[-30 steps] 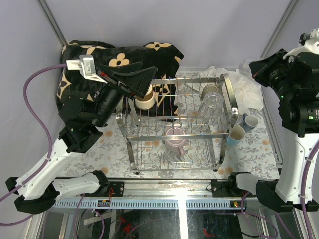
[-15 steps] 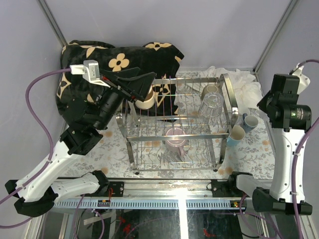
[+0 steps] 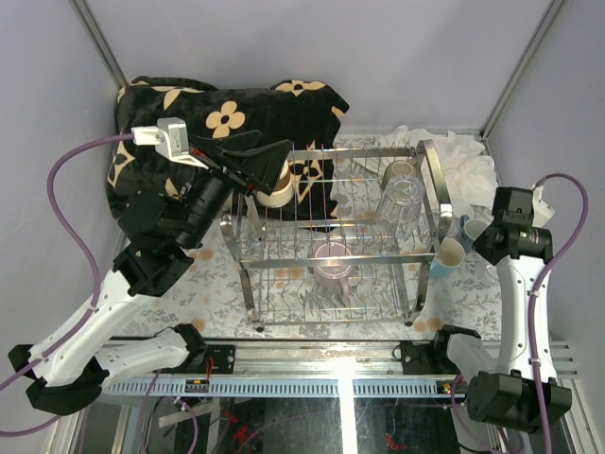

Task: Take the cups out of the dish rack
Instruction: Place the cup at the center of the board.

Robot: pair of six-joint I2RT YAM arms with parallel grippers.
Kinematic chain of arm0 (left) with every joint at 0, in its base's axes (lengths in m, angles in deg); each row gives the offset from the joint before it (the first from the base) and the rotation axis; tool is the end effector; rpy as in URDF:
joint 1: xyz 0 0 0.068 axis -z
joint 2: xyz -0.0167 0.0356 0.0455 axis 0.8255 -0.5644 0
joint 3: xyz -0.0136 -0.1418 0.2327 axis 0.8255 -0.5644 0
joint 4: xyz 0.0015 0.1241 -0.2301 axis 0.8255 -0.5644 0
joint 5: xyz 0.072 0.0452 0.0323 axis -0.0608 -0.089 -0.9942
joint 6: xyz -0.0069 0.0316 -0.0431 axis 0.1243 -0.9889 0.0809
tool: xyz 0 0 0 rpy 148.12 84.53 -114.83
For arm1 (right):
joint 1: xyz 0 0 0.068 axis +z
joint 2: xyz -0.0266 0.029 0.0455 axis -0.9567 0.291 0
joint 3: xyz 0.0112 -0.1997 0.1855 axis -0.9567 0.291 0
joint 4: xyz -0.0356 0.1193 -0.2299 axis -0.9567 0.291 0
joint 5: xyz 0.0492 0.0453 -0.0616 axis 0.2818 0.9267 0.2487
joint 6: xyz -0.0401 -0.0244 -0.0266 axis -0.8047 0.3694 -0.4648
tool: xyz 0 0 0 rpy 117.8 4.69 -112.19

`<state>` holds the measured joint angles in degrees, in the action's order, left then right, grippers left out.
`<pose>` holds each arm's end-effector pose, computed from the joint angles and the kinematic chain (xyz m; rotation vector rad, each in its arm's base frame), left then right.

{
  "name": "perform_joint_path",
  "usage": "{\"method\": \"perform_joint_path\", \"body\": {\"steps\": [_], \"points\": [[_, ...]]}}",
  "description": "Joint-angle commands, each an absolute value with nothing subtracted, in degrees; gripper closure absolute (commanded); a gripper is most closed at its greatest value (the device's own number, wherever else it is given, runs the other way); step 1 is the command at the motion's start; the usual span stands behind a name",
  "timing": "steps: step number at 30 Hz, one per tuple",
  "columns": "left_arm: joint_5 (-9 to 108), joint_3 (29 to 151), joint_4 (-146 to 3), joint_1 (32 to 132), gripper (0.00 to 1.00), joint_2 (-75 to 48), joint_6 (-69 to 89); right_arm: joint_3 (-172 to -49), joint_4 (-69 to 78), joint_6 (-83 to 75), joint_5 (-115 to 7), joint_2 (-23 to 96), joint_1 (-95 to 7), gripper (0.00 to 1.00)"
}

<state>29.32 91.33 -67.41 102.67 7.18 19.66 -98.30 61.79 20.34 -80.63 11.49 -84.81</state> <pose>0.1268 -0.1253 0.5109 0.0771 1.1929 -0.9289 0.1705 -0.0474 0.3404 1.0167 2.1776 -0.2556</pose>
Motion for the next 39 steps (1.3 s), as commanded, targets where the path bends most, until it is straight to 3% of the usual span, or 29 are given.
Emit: {"method": "perform_joint_path", "body": {"steps": [1, 20, 39], "points": [[28.7, 90.4, -65.9, 102.0, 0.15, 7.7, 18.9, -93.5, 55.1, 21.9, -79.7, 9.0, -86.0, 1.00], [29.9, 89.4, -65.4, 100.6, 0.15, 8.1, 19.9, -83.7, 39.1, 21.2, -74.6, 19.5, -93.0, 1.00], [33.1, 90.0, -65.6, 98.5, 0.14, 6.8, 22.3, -83.2, 39.9, 22.9, -71.8, 26.1, -94.2, 0.98]]}}
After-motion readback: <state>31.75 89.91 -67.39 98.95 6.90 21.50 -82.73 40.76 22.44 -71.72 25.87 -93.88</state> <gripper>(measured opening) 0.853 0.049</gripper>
